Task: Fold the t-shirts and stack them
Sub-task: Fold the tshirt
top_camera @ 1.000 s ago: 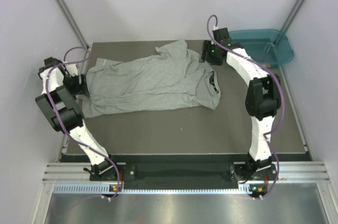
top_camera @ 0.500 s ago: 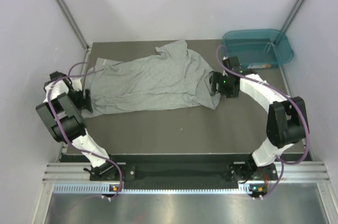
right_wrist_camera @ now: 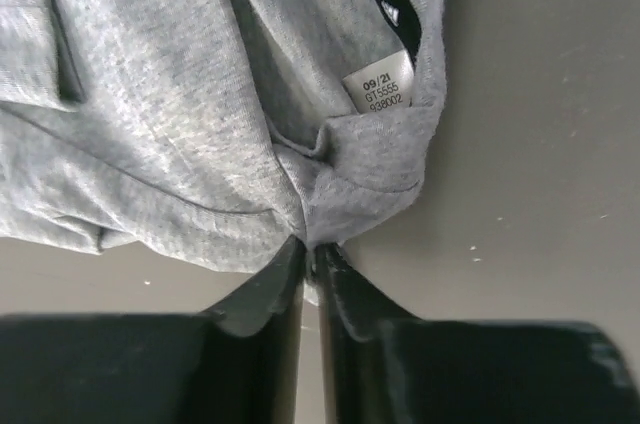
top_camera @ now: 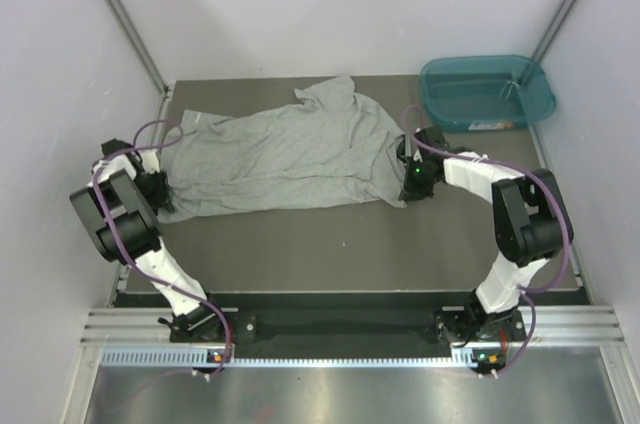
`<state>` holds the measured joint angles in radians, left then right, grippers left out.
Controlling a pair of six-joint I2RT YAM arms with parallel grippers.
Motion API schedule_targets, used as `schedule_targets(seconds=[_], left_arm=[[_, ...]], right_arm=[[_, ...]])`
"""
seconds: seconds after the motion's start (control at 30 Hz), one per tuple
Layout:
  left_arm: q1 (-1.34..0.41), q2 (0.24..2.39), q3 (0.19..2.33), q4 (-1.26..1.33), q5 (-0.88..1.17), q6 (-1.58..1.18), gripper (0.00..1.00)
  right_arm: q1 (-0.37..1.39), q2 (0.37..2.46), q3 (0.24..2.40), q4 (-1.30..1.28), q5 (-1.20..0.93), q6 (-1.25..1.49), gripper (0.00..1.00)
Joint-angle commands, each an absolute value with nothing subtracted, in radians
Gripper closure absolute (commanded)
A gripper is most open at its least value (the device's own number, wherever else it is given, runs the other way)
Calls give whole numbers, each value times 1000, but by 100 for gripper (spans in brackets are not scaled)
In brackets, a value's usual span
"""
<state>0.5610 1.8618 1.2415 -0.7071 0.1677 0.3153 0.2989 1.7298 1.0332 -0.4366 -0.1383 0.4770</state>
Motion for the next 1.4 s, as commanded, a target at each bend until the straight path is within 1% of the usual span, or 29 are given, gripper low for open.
schedule_targets(seconds=[0.0, 0.03, 0.07, 0.1, 0.13, 0.27, 0.4, 0.53, 0.67, 0.93, 1.13, 1.23, 1.37], left_arm=[[554, 1882, 1210, -670, 232, 298, 57], [552, 1884, 1198, -675, 230, 307, 60], [554, 1885, 1193, -681, 224, 313, 67], [557, 1884, 1189, -684, 221, 322, 87], [561, 1873, 1175, -684, 207, 342, 100], [621, 1832, 1192, -724, 184, 426, 100], [658, 1790, 1227, -816, 172, 549, 100], [657, 1723, 1184, -925, 181, 705, 100], [690, 1675, 1163, -988, 179, 782, 100], [819, 1680, 1236, -1159, 173, 960, 100], [870, 1697, 1250, -1178, 135, 1020, 100], [868, 1706, 1246, -1183, 138, 1025, 100], [870, 1727, 1239, -1195, 138, 1019, 100]], right_arm=[[288, 1727, 1028, -360, -166, 525, 92], [282, 1717, 1022, -362, -164, 528, 96], [275, 1707, 1019, -364, -158, 529, 100], [255, 1697, 1014, -373, -156, 529, 100], [242, 1674, 1006, -379, -150, 531, 100], [184, 1622, 991, -471, -149, 494, 100], [178, 1546, 924, -560, -156, 483, 100], [184, 1399, 812, -662, -187, 523, 100], [198, 1275, 747, -745, -192, 560, 100], [241, 1049, 674, -937, -167, 652, 100], [278, 885, 591, -1072, -178, 741, 100], [278, 850, 548, -1046, -172, 768, 100], [278, 890, 541, -967, -140, 781, 100]])
